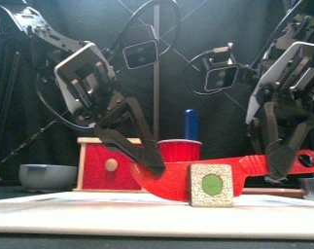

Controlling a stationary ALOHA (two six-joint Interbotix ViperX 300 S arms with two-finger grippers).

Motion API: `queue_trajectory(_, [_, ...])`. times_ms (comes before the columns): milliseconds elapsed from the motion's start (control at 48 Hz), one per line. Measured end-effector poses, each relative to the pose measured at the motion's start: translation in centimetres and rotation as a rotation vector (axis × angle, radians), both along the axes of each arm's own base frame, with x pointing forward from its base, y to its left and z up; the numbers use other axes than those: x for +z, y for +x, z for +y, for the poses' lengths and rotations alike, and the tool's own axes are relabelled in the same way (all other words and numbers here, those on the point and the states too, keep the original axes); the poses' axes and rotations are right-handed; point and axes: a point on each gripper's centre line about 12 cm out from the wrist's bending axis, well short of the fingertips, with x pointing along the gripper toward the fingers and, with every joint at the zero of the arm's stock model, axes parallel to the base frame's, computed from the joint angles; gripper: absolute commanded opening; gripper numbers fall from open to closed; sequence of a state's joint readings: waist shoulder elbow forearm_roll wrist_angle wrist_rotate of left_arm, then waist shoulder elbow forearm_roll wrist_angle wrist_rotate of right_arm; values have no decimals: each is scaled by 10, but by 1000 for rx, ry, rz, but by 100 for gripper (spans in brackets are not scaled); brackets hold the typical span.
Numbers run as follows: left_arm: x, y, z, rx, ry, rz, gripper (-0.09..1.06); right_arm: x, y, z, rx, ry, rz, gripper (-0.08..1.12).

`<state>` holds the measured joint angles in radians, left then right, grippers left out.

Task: Place sushi on board then cut the sushi with the knife then place the pieces on the plate
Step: Cut the sushi into 4 pieces

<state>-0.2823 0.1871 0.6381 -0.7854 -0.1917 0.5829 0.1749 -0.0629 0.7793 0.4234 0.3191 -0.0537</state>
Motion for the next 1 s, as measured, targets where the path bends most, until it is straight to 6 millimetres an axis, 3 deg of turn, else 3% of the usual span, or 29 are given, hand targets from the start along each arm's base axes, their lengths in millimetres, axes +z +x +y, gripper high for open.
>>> queue_trajectory(458, [54, 4, 15, -48, 96, -190, 54, 60, -23, -16, 7, 16, -100, 33])
queue_trajectory(771, [67, 14, 36, -3, 165, -293, 82, 88, -47, -34, -35, 15, -196, 33])
queue_trajectory(1000, [74, 19, 51, 39, 197, -348, 87, 94, -76, -46, -72, 16, -239, 33])
